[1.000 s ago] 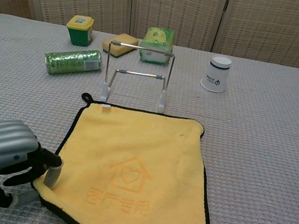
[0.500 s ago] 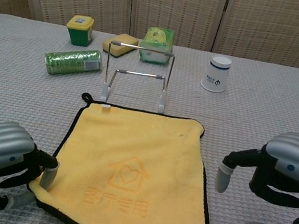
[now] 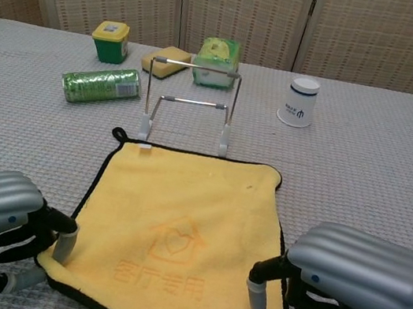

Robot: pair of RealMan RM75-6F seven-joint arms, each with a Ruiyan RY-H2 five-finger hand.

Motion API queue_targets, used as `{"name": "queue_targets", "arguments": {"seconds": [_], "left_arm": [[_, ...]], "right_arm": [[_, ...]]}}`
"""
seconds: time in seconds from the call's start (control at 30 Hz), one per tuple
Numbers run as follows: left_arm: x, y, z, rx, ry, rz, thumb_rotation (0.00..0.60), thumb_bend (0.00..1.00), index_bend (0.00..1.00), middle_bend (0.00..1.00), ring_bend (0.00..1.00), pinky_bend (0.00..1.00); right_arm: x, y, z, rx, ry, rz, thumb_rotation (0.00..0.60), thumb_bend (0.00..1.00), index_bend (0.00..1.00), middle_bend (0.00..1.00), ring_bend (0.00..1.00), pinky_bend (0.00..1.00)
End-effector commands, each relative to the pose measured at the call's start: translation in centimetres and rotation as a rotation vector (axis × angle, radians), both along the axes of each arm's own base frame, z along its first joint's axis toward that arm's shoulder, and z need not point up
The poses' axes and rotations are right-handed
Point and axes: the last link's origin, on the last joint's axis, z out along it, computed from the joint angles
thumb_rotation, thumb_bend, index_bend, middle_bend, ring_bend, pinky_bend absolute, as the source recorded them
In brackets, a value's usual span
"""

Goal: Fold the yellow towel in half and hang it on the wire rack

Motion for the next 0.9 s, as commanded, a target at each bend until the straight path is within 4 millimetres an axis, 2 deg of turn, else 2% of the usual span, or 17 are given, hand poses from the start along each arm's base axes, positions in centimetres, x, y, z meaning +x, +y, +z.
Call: {"name": "queue_targets", "arguments": {"seconds": [0.03,0.67,0.9], "left_arm": [[-0.1,0.0,0.0,0.001,0.002,0.002,0.600,0.48,0.60,0.87,0.85,0.94],[-0.2,0.0,-0.1,0.002,-0.002,0.009,0.600,0.48,0.59,0.87,0.85,0.94],[-0.2,0.1,0.0,0.004,-0.012,0.011,0.600,0.48,0.59,0.87,0.85,0.94]], "right_arm": [[0.0,0.0,-0.4,0.003,0.010,0.002,0.600,0.25,0.45,0.97,1.00,0.98],[-0.2,-0.7,-2.6,0.000,0.059,0.025,0.600,0.30,0.47,0.97,1.00,0.98],[0.1,-0.7,-2.9,-0.001,0.047,0.023,0.600,0.43,0.53,0.97,1.00,0.98]]}}
